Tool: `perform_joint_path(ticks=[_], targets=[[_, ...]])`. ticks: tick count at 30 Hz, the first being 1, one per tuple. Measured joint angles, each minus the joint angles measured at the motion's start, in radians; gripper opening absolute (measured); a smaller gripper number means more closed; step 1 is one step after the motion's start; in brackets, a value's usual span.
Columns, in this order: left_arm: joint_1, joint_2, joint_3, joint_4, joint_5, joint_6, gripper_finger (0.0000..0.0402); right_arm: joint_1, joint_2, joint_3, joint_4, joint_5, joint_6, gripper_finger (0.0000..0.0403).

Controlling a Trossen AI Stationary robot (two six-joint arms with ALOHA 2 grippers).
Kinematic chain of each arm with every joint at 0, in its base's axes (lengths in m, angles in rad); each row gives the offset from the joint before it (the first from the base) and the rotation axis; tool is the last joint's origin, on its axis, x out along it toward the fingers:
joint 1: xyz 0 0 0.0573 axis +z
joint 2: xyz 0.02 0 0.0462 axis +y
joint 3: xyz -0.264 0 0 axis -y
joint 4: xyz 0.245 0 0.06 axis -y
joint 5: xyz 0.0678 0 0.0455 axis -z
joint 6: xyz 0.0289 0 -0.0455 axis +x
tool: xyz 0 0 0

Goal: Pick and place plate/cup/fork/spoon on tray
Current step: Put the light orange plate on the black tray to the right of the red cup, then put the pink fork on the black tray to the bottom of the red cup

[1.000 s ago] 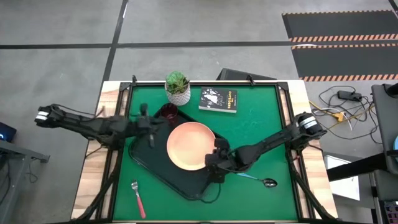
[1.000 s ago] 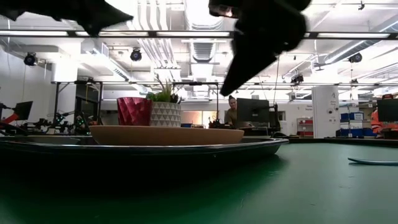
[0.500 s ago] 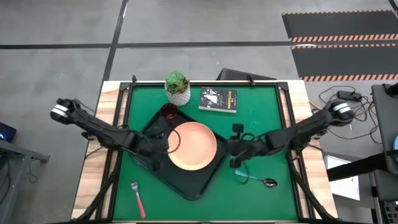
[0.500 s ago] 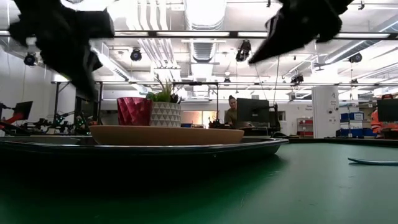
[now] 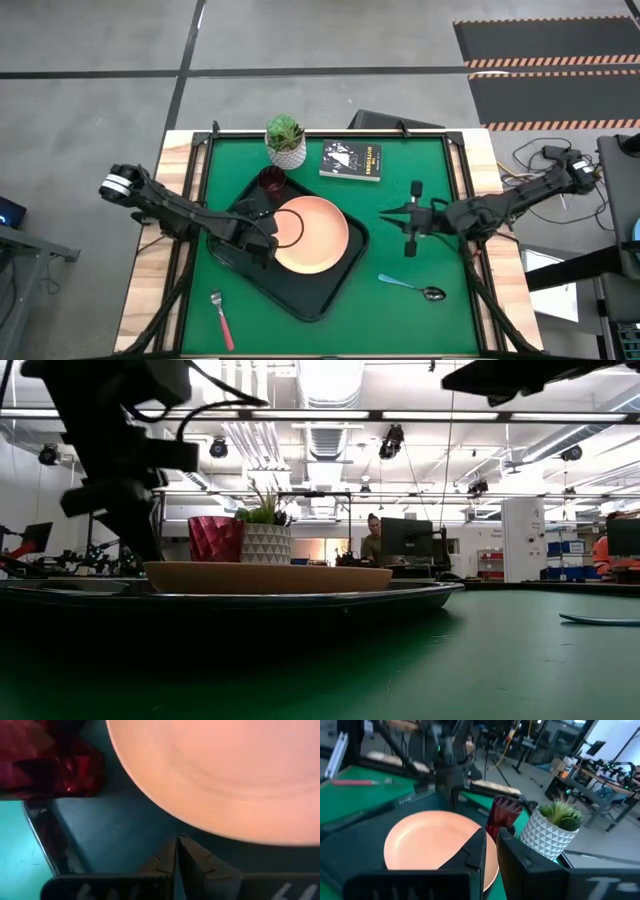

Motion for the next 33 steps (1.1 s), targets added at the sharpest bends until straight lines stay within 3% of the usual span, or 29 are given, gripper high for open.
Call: perform_joint_path(ticks=[9, 17, 24, 29, 33], targets=[[0.019, 0.072, 0.007, 0.162, 0.009, -0.002, 0.0000, 0.000, -0.123, -0.077, -0.001, 0.000, 0.001, 0.0033], [0.019, 0.067, 0.058, 0.127, 0.079, -0.035, 0.0000, 0.000, -0.116, -0.081, 0.006, 0.000, -0.006, 0.0033], [0.013, -0.007, 0.179, -0.013, 0.322, -0.349, 0.0000, 0.000, -0.115, -0.081, 0.007, 0.000, 0.003, 0.0033], [-0.033, -0.050, 0.184, -0.015, 0.482, -0.613, 0.0000, 0.000, -0.113, -0.087, 0.006, 0.000, 0.020, 0.0033], [-0.111, -0.052, 0.184, -0.017, 0.681, -0.897, 0.0000, 0.000, -0.107, -0.087, 0.007, 0.000, 0.000, 0.0033]])
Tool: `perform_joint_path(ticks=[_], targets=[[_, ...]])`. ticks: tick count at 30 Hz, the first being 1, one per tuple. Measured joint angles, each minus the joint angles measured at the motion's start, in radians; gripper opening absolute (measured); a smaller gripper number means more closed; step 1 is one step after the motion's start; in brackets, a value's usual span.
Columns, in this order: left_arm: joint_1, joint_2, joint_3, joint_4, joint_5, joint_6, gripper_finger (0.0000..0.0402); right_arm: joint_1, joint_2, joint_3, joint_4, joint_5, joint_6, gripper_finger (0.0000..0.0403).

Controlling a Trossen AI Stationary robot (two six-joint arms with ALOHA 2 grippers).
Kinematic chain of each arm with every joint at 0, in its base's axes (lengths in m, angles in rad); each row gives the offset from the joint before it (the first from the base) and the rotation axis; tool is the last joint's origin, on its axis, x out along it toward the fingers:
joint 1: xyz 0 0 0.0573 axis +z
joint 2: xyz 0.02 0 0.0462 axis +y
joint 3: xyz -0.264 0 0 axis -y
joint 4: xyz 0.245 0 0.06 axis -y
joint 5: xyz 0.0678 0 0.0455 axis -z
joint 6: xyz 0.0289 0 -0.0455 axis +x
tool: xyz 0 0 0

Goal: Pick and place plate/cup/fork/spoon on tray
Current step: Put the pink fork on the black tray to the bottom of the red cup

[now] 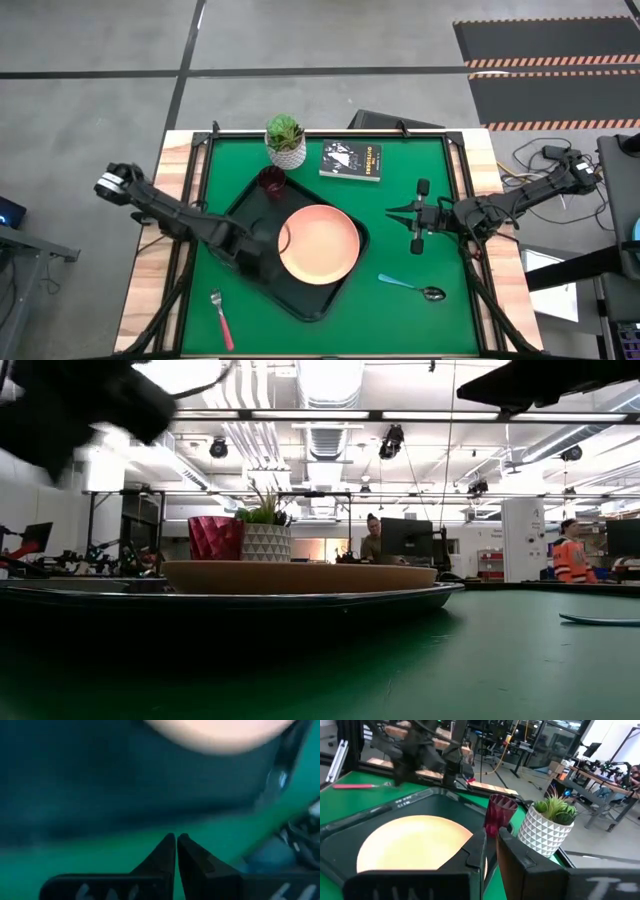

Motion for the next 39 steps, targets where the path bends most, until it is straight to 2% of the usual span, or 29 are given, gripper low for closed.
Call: perform_joint_path(ticks=[2, 5, 11, 16, 25, 32, 35, 39], targets=[[-0.056, 0.012, 0.006, 0.000, 0.058, -0.145, 0.0000, 0.000, -0.001, 0.000, 0.001, 0.000, -0.016, 0.0033], [-0.151, 0.036, 0.009, -0.003, 0.093, -0.330, 0.0000, 0.000, -0.002, 0.003, 0.003, 0.000, -0.069, 0.0033], [-0.283, 0.073, 0.012, -0.044, 0.242, -0.619, 0.0000, 0.000, -0.001, 0.005, 0.100, 0.000, -0.197, 0.0033], [-0.368, 0.093, 0.014, -0.042, 0.207, -0.767, 0.0000, 0.000, -0.001, 0.005, 0.186, 0.000, -0.275, 0.0033], [-0.398, 0.155, 0.012, -0.043, 0.114, -0.810, 0.0000, 0.000, -0.002, 0.005, 0.249, 0.000, -0.359, 0.0033], [-0.419, 0.181, 0.012, -0.040, 0.108, -0.815, 0.0004, 0.000, -0.002, 0.005, 0.256, 0.000, -0.383, 0.0033], [-0.430, 0.181, 0.012, -0.041, 0.097, -0.839, 0.0028, 0.000, -0.002, 0.005, 0.256, 0.000, -0.383, 0.0033], [-0.456, 0.184, 0.010, -0.049, 0.045, -0.871, 0.0085, 0.000, -0.002, 0.005, 0.256, 0.000, -0.382, 0.0033]])
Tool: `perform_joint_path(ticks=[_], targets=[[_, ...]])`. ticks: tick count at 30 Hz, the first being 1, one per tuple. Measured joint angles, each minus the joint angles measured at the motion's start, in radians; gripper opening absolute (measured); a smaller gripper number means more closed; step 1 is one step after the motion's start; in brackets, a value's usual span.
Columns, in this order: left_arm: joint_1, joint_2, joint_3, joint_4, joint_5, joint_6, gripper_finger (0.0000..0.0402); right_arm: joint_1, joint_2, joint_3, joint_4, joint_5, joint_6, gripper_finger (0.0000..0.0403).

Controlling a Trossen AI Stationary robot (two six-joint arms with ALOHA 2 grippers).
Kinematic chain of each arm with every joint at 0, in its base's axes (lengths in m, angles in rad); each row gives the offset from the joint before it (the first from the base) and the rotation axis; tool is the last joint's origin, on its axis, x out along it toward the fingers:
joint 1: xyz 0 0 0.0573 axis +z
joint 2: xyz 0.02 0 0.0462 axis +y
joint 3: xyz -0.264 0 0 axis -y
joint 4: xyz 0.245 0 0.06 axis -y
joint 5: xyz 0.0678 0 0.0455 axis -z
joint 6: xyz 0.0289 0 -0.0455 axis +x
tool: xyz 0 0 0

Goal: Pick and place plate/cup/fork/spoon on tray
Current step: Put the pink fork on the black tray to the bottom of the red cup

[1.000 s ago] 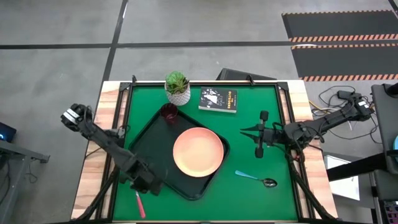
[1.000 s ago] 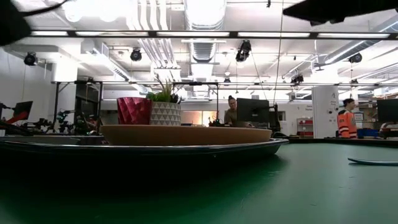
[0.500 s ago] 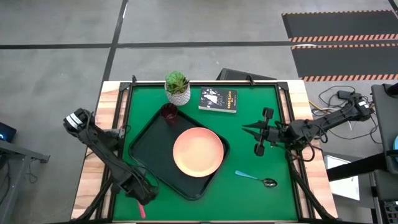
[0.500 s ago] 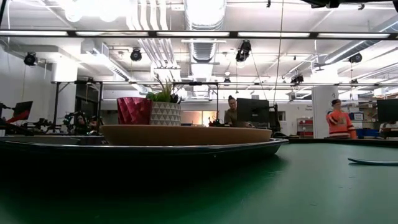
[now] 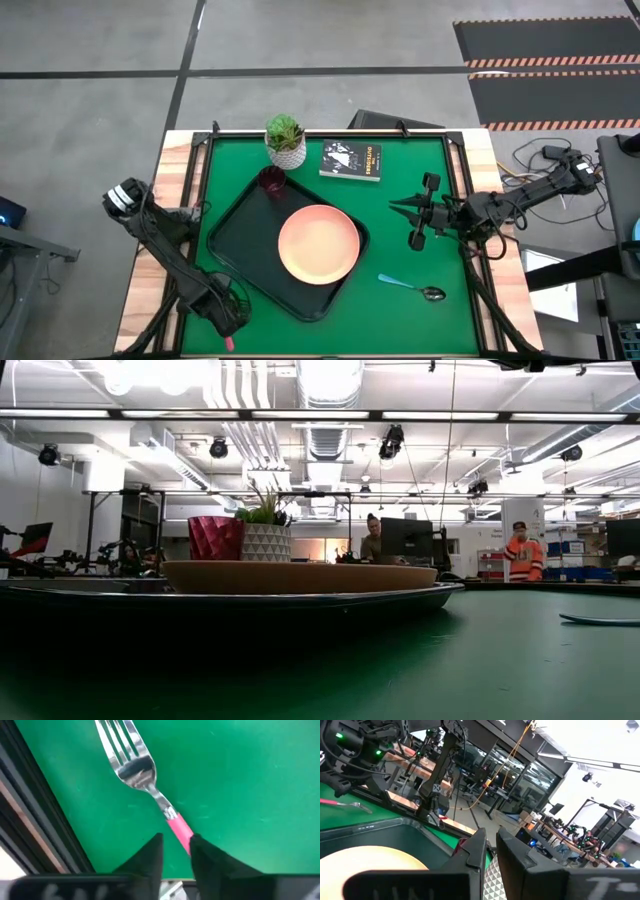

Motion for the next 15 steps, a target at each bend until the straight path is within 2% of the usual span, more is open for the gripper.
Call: perform_joint_path(ticks=[4, 7, 15], targets=[[-0.002, 0.025, -0.007, -0.022, 0.004, -0.007, 0.0143, 0.000, 0.000, 0.000, 0.000, 0.000, 0.000, 0.0033], [-0.002, 0.049, -0.021, -0.012, 0.004, 0.006, 0.0168, 0.000, 0.000, 0.000, 0.000, 0.000, 0.000, 0.0033], [-0.002, 0.066, -0.051, -0.011, 0.010, 0.016, 0.0175, 0.000, 0.001, 0.000, -0.002, 0.000, 0.005, 0.0033]])
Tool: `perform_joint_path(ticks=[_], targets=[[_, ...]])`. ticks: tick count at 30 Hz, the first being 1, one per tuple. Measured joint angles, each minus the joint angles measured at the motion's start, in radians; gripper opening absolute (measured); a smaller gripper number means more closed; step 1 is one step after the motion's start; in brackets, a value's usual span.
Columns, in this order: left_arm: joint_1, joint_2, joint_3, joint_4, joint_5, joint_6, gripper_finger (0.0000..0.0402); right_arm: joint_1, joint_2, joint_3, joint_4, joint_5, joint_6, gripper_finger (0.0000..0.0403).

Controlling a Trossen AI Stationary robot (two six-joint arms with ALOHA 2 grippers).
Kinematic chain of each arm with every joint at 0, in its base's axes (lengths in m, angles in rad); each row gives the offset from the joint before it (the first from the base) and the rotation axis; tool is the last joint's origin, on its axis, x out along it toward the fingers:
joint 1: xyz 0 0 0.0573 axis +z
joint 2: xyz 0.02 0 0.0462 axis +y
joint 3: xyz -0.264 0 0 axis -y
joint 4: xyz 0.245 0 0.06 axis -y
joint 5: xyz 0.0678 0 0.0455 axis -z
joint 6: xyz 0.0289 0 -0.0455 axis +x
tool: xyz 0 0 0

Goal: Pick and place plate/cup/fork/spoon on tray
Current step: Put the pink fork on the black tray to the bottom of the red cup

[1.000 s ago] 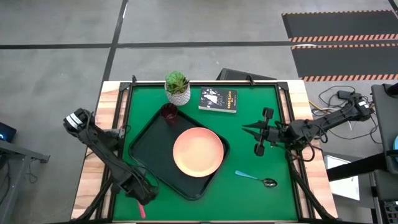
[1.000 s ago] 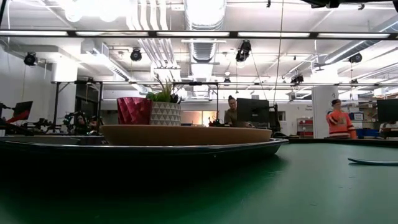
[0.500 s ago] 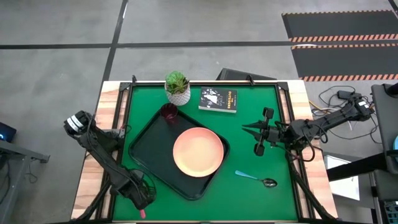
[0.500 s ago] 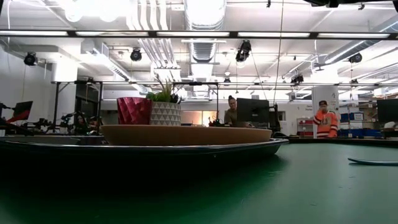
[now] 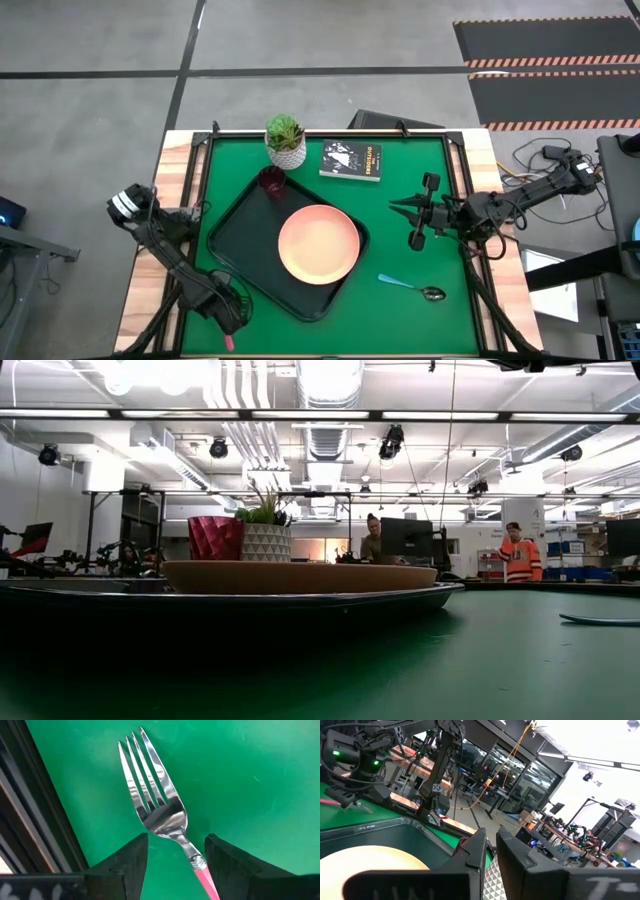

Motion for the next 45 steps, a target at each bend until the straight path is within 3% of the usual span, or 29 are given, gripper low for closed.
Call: perform_joint_path(ticks=[6, 15, 23, 27, 30, 33, 35, 37, 41, 43, 45], targets=[[0.000, 0.000, -0.018, 0.021, 0.001, 0.001, 0.0143, 0.000, 0.000, 0.000, -0.006, 0.000, 0.000, 0.0033], [0.000, -0.001, -0.038, 0.025, 0.006, 0.001, 0.0014, 0.000, 0.000, 0.000, -0.008, 0.000, -0.003, 0.0033], [-0.001, -0.044, -0.035, 0.009, -0.003, 0.087, 0.0016, 0.000, 0.000, 0.000, -0.038, 0.000, 0.008, 0.0033], [0.001, -0.145, 0.003, 0.018, -0.131, 0.156, 0.0017, 0.000, 0.001, 0.000, -0.058, -0.017, 0.017, 0.0033], [0.003, -0.230, 0.044, 0.038, -0.409, 0.254, 0.0017, 0.000, 0.001, 0.007, -0.058, -0.122, 0.029, 0.0033], [0.007, -0.300, 0.081, 0.048, -0.763, 0.429, 0.0017, 0.000, 0.008, 0.027, -0.055, -0.260, 0.053, 0.0033], [0.014, -0.332, 0.093, 0.118, -0.989, 0.637, 0.0017, 0.000, 0.019, 0.041, -0.050, -0.332, 0.067, 0.0033], [0.028, -0.363, 0.091, 0.258, -1.138, 0.915, 0.0017, 0.000, 0.034, 0.052, -0.051, -0.380, 0.077, 0.0033], [0.088, -0.385, 0.048, 0.653, -1.160, 1.516, 0.0017, 0.000, 0.084, 0.069, -0.043, -0.419, 0.078, 0.0033], [0.127, -0.375, 0.030, 0.844, -1.081, 1.782, 0.0017, 0.000, 0.123, 0.083, -0.016, -0.425, 0.087, 0.0033], [0.171, -0.363, 0.006, 1.012, -0.918, 1.980, 0.0017, -0.009, 0.168, 0.104, 0.013, -0.483, 0.109, 0.0033]])
